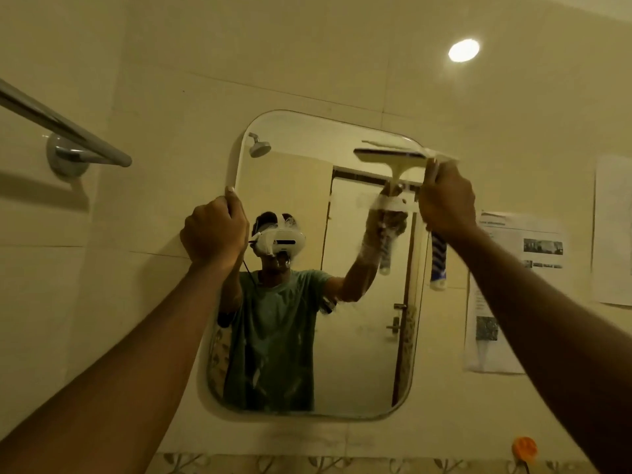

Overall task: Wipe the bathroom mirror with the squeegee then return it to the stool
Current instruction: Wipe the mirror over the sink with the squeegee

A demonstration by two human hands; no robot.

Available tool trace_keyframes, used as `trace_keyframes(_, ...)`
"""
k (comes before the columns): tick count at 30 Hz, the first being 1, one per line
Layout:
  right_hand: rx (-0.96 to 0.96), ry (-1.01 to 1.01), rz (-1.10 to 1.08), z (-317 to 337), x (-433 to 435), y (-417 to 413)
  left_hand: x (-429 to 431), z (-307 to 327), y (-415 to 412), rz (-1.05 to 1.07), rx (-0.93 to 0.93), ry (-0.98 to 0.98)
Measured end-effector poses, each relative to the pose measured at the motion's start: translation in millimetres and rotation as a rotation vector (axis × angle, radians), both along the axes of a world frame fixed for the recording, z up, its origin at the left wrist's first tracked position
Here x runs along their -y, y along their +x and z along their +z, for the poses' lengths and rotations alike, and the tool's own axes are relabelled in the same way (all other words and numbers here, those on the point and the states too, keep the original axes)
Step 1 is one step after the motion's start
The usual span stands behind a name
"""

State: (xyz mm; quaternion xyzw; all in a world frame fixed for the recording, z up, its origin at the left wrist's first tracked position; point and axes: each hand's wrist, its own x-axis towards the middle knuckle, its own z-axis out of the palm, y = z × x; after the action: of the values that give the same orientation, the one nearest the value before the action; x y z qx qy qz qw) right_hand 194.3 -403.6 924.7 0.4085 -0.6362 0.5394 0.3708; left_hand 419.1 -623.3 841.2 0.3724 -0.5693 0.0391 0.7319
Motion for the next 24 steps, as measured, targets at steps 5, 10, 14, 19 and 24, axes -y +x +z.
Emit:
trace_keyframes(5,-0.025,0.011,-0.040,18.0,21.4,-5.0,4.2,-2.1,-2.3,0.074,0.012,-0.025)
trace_keyframes(10,0.036,0.015,0.073,-81.1,25.0,-8.5,4.9,-3.7,-4.8,0.057,-0.032,-0.039)
trace_keyframes(14,0.043,0.044,0.041,-100.8,18.5,-4.3,2.2,-6.8,-5.2,0.029,-0.038,-0.031)
trace_keyframes(19,-0.063,0.049,-0.037,-4.2,11.4,-6.4,4.3,-12.0,-6.2,-0.004,-0.043,-0.035)
trace_keyframes(24,-0.039,0.069,-0.070,12.5,12.0,-13.0,8.0,-14.0,-5.2,-0.013,-0.040,-0.042)
